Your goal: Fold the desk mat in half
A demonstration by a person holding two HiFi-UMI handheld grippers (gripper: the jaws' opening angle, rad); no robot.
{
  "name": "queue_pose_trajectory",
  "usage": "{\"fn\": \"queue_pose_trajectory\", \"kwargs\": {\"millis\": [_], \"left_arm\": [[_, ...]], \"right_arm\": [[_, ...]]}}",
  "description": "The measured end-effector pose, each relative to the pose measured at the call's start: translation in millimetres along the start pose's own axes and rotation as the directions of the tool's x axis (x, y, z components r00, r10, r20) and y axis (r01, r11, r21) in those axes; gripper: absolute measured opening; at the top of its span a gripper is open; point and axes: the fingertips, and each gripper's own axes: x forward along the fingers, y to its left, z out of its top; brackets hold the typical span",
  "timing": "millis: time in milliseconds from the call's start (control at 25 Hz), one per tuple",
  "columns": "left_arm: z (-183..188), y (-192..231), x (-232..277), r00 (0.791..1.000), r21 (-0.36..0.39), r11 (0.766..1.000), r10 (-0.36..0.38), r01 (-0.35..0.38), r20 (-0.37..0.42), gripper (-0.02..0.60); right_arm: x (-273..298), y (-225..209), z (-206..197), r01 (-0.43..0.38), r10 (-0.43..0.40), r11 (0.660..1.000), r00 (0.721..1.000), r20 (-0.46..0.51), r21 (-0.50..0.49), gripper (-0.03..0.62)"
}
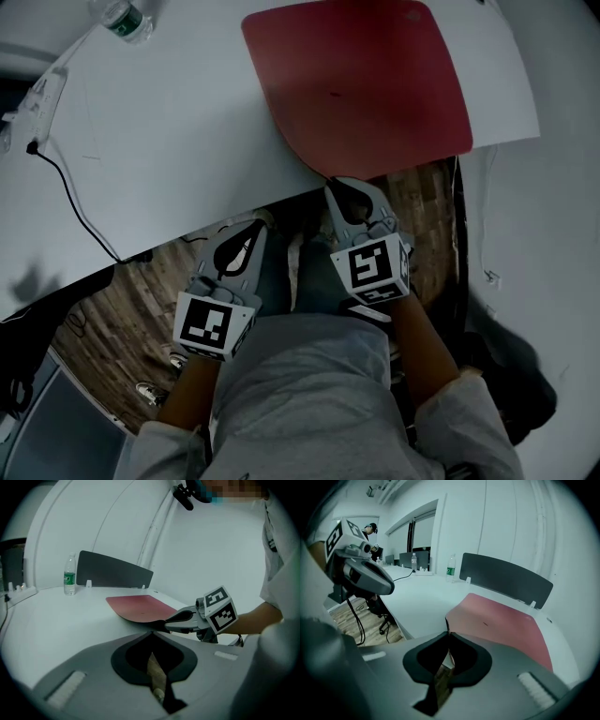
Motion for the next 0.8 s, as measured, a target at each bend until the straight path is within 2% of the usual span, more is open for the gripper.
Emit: {"fn": "queue_pose_trajectory", "kwargs": {"millis": [280, 640, 800], "left_arm": [[32, -23, 29, 0.999, 0.04, 0.999, -0.036, 0.035, 0.029, 0.02], [61, -65, 80, 0.998, 0.014, 0.999, 0.029, -0.03, 0.051, 0.02], [75, -86, 104, 0.997, 0.01, 0.999, 0.036, -0.036, 0.063, 0.02]], "right_arm": [[-21, -35, 14, -0.008, 0.002, 0.998, 0.996, 0.094, 0.064, 0.021], [-49, -95, 7, -0.076, 0.052, 0.99, 0.981, 0.186, 0.121, 0.021], [-60, -127, 0, -0.089, 0.059, 0.986, 0.976, 0.208, 0.139, 0.021]]}}
